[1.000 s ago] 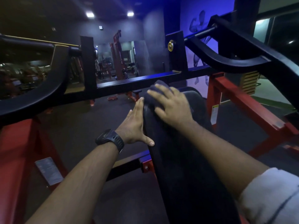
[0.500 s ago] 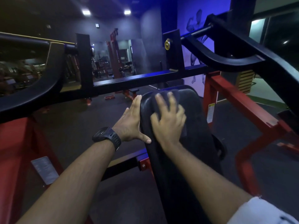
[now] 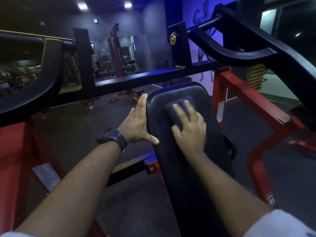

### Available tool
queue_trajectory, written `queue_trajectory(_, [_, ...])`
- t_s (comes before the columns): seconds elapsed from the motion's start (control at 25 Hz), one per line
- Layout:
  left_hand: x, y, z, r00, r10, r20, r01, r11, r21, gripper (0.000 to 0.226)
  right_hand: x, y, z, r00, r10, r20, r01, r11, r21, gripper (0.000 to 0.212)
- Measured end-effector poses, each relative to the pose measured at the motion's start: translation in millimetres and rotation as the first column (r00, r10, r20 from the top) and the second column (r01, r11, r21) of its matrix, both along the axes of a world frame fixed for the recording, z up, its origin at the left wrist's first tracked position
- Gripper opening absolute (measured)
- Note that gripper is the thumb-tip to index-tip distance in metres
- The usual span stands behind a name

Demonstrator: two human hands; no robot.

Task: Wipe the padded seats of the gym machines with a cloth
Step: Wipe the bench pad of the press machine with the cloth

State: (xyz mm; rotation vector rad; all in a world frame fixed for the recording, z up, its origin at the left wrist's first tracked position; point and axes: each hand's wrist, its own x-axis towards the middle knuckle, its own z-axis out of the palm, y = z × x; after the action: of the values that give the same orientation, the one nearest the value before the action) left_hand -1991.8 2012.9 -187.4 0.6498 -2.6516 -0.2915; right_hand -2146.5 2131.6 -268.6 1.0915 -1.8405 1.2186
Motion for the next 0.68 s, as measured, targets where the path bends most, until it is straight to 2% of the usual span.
queue_trajectory(0.04, [0,2,0,1.000,-0.002,0.000,0.002,1.000,-0.007,0.169,19,-2,-5,0.961,-0.067,0.270,0.088,0.994,-0.068,0.069])
queue_trajectory(0.08, [1,3,1,1.000,-0.006,-0.003,0.006,1.000,-0.013,0.168,36,-5,-16,0.955,-0.100,0.278,0.120,0.991,-0.057,0.070])
queue_trajectory(0.12, [1,3,1,1.000,-0.016,-0.009,0.016,1.000,-0.019,0.167,44,-1,-28,0.998,-0.053,0.044,0.053,0.999,0.004,0.069])
queue_trajectory(0.16, [1,3,1,1.000,-0.024,-0.019,0.024,1.000,-0.021,0.166,36,7,-39,0.957,0.071,-0.280,-0.045,0.994,0.098,0.066])
queue_trajectory(0.2, [2,4,1,0.999,-0.025,-0.025,0.024,1.000,-0.019,0.166,17,12,-41,0.879,0.163,-0.448,-0.094,0.981,0.171,0.065])
queue_trajectory(0.24, [1,3,1,1.000,-0.020,-0.020,0.020,1.000,-0.019,0.166,2,14,-37,0.895,0.160,-0.416,-0.097,0.981,0.170,0.065])
queue_trajectory(0.28, [1,2,3,1.000,-0.012,-0.007,0.012,1.000,-0.020,0.167,1,13,-30,0.978,0.066,-0.198,-0.047,0.994,0.100,0.067])
queue_trajectory(0.32, [0,3,3,1.000,-0.003,0.005,0.004,1.000,-0.022,0.168,16,11,-25,0.986,-0.034,0.161,0.038,0.999,-0.026,0.069])
queue_trajectory(0.36, [0,5,2,1.000,-0.001,0.006,0.001,1.000,-0.023,0.168,35,6,-30,0.920,-0.089,0.382,0.130,0.988,-0.084,0.070])
queue_trajectory(0.4, [1,7,2,1.000,-0.003,0.004,0.003,1.000,-0.019,0.167,51,4,-41,0.943,-0.113,0.312,0.137,0.989,-0.059,0.071])
queue_trajectory(0.44, [2,9,2,1.000,-0.011,-0.002,0.011,1.000,-0.011,0.166,56,10,-50,0.999,-0.050,0.012,0.050,0.999,0.017,0.069])
queue_trajectory(0.48, [2,9,3,1.000,-0.021,-0.013,0.020,1.000,-0.006,0.164,41,17,-58,0.952,0.085,-0.295,-0.053,0.992,0.115,0.066])
queue_trajectory(0.52, [2,9,4,1.000,-0.025,-0.019,0.024,1.000,-0.009,0.163,22,21,-58,0.901,0.152,-0.407,-0.096,0.983,0.156,0.064])
queue_trajectory(0.56, [2,9,4,1.000,-0.022,-0.014,0.021,1.000,-0.015,0.165,10,21,-51,0.944,0.114,-0.311,-0.076,0.988,0.134,0.063])
queue_trajectory(0.6, [1,8,4,1.000,-0.012,0.000,0.012,1.000,-0.020,0.167,10,17,-41,1.000,0.012,-0.026,-0.011,0.999,0.034,0.065])
queue_trajectory(0.64, [1,8,4,1.000,0.000,0.011,0.000,1.000,-0.020,0.168,25,11,-33,0.947,-0.061,0.315,0.089,0.993,-0.074,0.067])
queue_trajectory(0.68, [1,8,3,1.000,0.011,0.016,-0.011,1.000,-0.018,0.169,43,4,-34,0.890,-0.100,0.445,0.159,0.982,-0.097,0.068])
